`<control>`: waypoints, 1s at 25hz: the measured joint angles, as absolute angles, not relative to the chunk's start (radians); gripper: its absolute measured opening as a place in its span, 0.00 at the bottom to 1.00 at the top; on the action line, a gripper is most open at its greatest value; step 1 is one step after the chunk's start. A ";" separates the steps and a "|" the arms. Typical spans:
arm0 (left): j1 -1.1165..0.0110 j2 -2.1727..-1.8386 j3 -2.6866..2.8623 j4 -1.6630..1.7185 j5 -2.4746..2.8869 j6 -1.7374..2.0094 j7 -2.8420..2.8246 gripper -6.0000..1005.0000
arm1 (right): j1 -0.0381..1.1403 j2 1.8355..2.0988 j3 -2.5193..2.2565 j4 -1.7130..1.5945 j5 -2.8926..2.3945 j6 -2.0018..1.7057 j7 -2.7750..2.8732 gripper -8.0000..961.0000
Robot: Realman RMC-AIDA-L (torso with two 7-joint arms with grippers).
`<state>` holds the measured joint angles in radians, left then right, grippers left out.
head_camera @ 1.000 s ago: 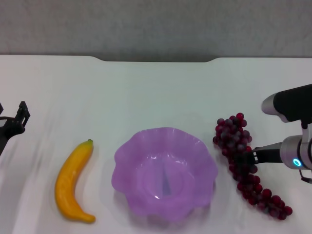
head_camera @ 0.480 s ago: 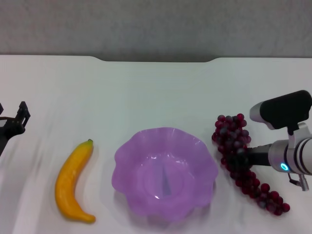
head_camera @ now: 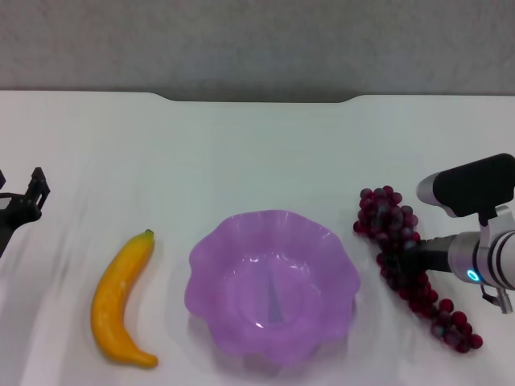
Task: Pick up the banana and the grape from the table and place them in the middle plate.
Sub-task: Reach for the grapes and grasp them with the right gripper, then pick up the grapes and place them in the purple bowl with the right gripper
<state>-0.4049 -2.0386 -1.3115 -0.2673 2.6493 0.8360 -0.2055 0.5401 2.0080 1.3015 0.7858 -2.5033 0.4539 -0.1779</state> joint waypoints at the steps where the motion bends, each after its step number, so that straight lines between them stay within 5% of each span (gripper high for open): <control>1: -0.405 -2.039 -1.312 -0.267 2.649 0.836 -0.205 0.66 | 0.541 2.008 1.299 0.778 -2.503 0.436 -0.178 0.63; 16: -0.404 -2.039 -1.311 -0.262 2.649 0.836 -0.206 0.67 | 0.527 2.013 1.172 0.758 -2.501 0.281 -0.168 0.57; 21: -0.402 -2.039 -1.311 -0.261 2.649 0.836 -0.206 0.67 | 0.521 2.013 1.154 0.740 -2.500 0.238 -0.168 0.39; 25: -0.401 -2.039 -1.311 -0.261 2.649 0.836 -0.205 0.67 | 0.500 2.013 1.146 0.739 -2.500 0.188 -0.168 0.34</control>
